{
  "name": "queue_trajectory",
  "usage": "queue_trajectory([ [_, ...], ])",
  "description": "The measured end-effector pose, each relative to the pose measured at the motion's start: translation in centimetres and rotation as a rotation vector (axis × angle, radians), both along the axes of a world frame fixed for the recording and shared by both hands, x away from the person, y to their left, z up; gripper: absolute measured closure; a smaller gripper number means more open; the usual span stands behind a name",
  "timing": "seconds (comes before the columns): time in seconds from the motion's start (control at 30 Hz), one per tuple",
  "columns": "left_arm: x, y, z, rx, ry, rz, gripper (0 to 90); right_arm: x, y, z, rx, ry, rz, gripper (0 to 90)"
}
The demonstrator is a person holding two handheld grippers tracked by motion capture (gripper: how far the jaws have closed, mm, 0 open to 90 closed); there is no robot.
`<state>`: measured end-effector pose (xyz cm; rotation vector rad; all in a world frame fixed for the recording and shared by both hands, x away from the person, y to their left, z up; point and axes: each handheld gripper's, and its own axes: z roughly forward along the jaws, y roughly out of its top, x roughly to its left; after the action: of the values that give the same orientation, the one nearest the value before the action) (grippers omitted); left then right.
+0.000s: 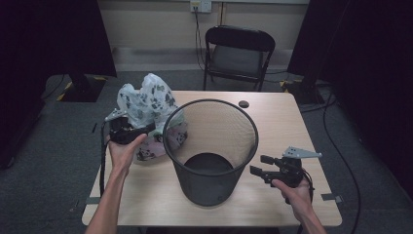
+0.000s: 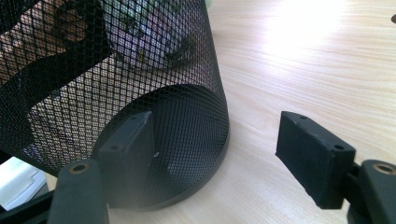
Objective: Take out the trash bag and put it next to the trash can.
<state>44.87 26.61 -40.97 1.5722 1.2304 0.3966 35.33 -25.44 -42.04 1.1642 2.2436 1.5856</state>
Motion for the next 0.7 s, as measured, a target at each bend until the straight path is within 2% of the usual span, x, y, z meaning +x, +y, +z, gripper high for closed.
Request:
queue_trajectory([
  [0.17,-1.1,0.6,0.2,0.022,-0.003,0.003,20.2,0.0,0.0,-0.1,-0.005,-0.002,-0.007,27.5],
  [0.23,-1.9,0.9,0.1,0.055,0.011,-0.001,21.1,0.0,-0.1,-0.1,-0.006,0.0,-0.009,27.5],
  [0.4,-3.1,1.6,-0.1,0.065,0.016,-0.011,24.2,-0.1,-0.3,-0.1,-0.003,0.0,-0.012,27.4],
  [0.43,-3.8,1.5,-0.3,0.097,0.013,-0.021,24.5,-0.1,-0.4,-0.1,-0.002,0.001,-0.013,27.5],
  [0.47,-4.1,1.4,-0.5,0.11,0.013,-0.025,25.0,-0.1,-0.4,-0.2,-0.002,0.002,-0.012,27.4],
  [0.67,-5.8,1.5,-1.1,0.116,0.013,-0.052,28.4,-0.1,-0.3,-0.3,-0.004,0.003,-0.009,27.5],
  [0.7,-6.2,1.5,-1.2,0.129,0.009,-0.054,28.4,-0.1,-0.3,-0.3,-0.004,0.004,-0.011,27.4],
])
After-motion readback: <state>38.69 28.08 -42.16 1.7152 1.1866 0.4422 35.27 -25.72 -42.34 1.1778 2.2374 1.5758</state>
